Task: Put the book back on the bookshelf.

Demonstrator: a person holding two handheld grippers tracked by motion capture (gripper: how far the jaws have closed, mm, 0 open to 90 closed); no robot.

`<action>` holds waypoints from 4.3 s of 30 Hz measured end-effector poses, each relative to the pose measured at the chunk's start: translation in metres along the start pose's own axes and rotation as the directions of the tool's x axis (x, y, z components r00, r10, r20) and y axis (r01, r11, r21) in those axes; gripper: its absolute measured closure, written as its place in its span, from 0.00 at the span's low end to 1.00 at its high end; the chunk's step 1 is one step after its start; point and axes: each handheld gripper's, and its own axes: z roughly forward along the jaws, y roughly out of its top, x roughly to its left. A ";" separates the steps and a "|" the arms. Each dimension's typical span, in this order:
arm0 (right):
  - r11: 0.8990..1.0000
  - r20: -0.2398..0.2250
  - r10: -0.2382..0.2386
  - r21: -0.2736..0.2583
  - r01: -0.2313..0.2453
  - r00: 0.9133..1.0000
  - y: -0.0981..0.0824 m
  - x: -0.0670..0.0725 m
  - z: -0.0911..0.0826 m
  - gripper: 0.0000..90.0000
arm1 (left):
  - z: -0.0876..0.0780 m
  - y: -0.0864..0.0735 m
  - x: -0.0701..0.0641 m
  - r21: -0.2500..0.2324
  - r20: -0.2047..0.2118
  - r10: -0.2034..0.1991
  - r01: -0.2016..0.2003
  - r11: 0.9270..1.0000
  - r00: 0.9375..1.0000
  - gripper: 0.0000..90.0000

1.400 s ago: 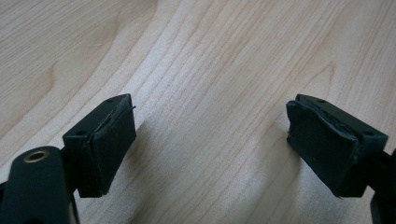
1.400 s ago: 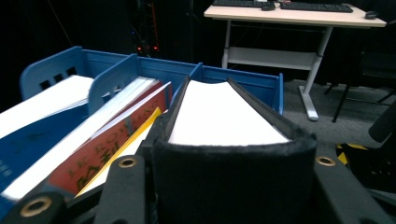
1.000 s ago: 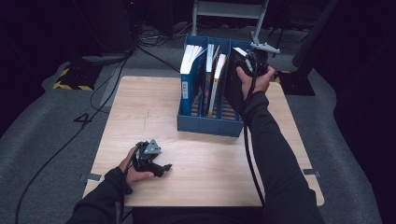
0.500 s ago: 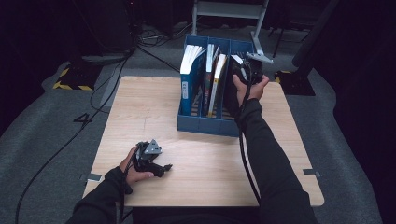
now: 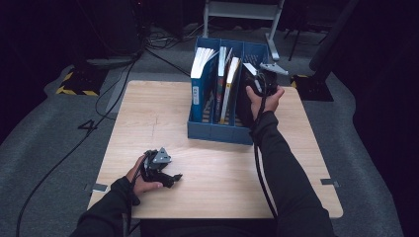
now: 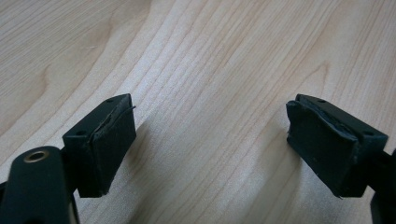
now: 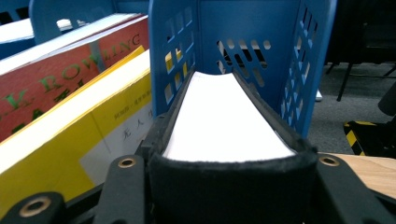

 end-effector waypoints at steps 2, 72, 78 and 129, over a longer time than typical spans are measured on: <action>1.000 -0.006 -0.005 0.004 0.005 1.000 -0.001 -0.001 -0.003 0.58 | 0.000 0.000 0.000 0.000 0.001 0.001 -0.001 1.000 1.000 0.17; 0.966 -0.190 -0.178 0.153 0.208 0.966 -0.029 -0.013 -0.052 0.45 | -0.001 -0.001 -0.002 0.001 -0.001 0.001 -0.001 1.000 1.000 0.17; 0.957 -0.211 -0.212 0.153 0.247 0.954 -0.030 -0.015 -0.057 0.45 | -0.001 -0.001 -0.002 0.001 -0.001 0.001 -0.001 1.000 1.000 0.17; 0.960 -0.205 -0.203 0.153 0.236 0.957 -0.041 -0.012 -0.023 0.51 | 0.000 0.000 -0.002 0.000 0.011 0.011 -0.011 1.000 1.000 0.17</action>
